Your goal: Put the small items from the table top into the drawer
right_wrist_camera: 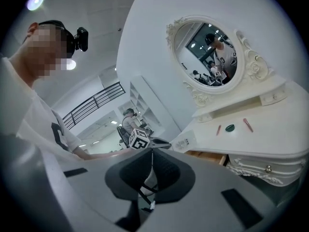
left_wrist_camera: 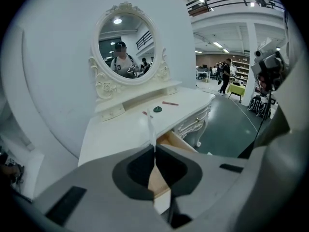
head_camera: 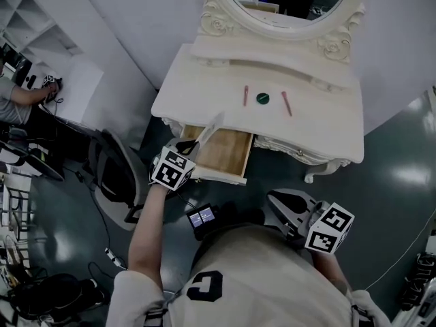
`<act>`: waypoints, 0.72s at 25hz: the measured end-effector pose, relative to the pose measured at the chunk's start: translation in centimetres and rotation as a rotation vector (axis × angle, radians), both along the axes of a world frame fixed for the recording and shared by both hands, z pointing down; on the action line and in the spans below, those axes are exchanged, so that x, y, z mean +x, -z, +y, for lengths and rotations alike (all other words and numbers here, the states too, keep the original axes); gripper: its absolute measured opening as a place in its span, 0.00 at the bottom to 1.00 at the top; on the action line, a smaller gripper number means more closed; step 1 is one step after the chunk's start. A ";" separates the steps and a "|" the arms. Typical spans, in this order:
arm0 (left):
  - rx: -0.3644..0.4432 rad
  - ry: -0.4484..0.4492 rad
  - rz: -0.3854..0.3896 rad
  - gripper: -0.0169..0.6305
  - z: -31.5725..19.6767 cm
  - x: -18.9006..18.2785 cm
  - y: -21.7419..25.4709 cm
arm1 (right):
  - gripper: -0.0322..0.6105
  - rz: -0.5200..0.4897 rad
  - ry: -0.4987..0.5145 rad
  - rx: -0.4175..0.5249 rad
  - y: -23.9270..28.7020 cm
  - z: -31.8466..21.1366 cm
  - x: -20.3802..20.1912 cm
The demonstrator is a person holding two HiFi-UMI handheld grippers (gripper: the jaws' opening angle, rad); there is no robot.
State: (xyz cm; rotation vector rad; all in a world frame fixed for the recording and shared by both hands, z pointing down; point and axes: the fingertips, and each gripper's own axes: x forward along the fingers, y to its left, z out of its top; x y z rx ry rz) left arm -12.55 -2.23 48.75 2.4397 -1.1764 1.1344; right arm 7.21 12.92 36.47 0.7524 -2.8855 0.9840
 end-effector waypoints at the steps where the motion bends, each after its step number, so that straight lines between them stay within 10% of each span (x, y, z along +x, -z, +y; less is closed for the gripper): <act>1: -0.003 0.015 0.005 0.12 0.4 0.1 0.1 | 0.10 -0.006 0.010 -0.003 -0.1 0.1 0.2; 18: -0.146 0.285 0.308 0.12 5.1 0.3 -1.6 | 0.10 -0.048 0.126 -0.055 -1.5 1.6 0.0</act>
